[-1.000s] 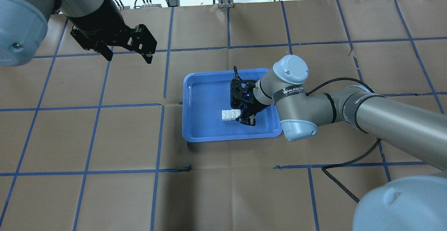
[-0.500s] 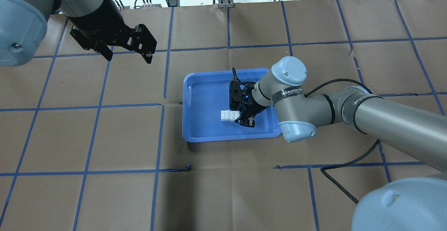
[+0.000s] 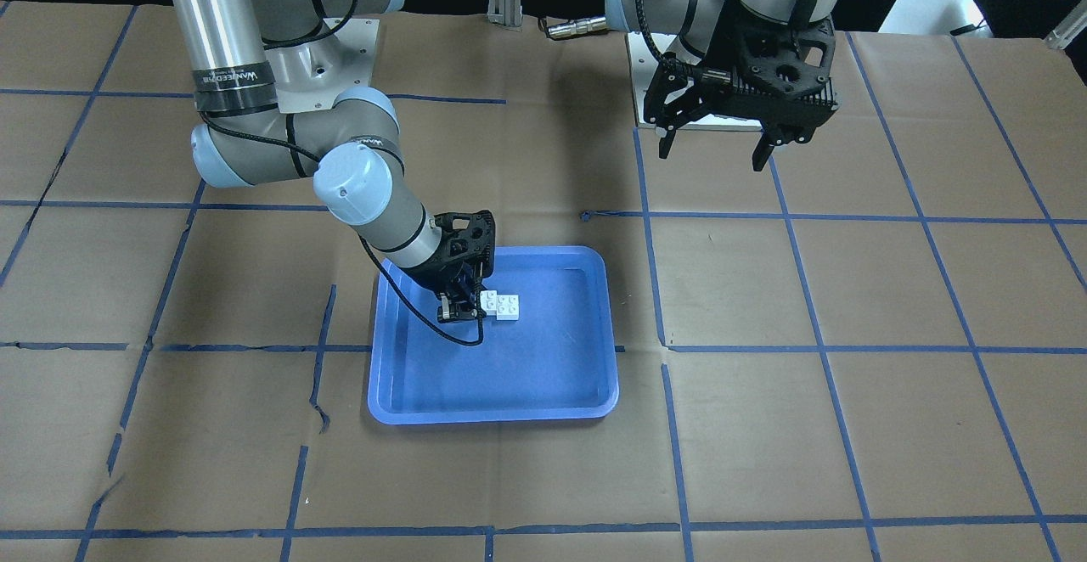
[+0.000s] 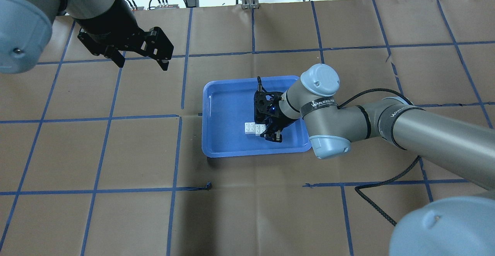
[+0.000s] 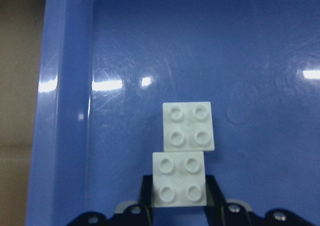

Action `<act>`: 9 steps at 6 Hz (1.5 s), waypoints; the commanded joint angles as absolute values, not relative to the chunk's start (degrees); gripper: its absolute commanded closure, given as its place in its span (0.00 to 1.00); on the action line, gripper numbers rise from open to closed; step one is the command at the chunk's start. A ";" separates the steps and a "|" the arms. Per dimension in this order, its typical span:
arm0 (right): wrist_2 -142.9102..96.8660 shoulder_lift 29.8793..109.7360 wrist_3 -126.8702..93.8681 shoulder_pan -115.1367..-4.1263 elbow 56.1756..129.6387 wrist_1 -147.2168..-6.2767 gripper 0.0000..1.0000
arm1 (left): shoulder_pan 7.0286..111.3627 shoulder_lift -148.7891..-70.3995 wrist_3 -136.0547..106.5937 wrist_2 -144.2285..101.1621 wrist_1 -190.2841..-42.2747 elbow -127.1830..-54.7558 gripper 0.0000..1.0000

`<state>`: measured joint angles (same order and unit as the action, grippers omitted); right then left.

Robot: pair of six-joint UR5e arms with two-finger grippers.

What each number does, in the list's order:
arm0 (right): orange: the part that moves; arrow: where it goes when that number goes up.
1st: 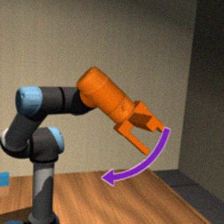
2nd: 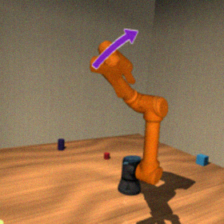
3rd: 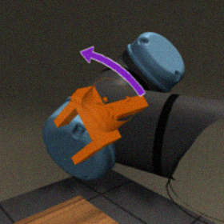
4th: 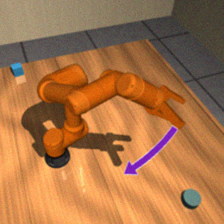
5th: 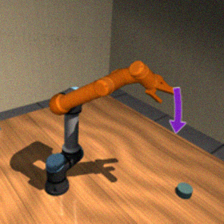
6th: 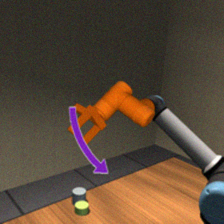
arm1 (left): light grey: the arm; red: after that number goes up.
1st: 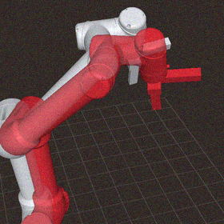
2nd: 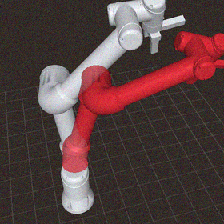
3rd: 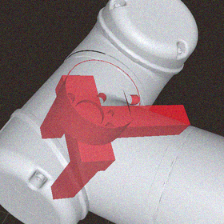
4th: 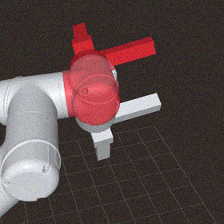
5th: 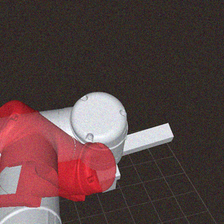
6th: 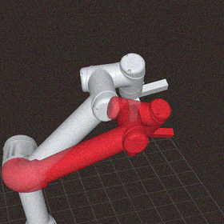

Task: Assemble white blocks and place on blue tray

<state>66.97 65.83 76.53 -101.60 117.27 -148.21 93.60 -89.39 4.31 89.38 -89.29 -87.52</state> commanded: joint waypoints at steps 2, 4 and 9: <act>66.80 65.83 76.38 -101.60 117.25 -148.97 0.67 | 93.60 -89.38 4.31 89.38 -89.21 -87.45 0.01; 66.88 65.83 76.38 -101.60 117.25 -149.06 0.67 | 93.52 -89.38 4.31 89.38 -89.30 -87.45 0.01; 66.80 65.83 74.88 -101.60 117.25 -149.06 0.66 | 93.52 -89.38 4.31 89.38 -89.21 -87.45 0.01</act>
<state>66.82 65.83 75.21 -101.60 117.25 -149.06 93.52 -89.38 4.31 89.39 -89.23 -87.45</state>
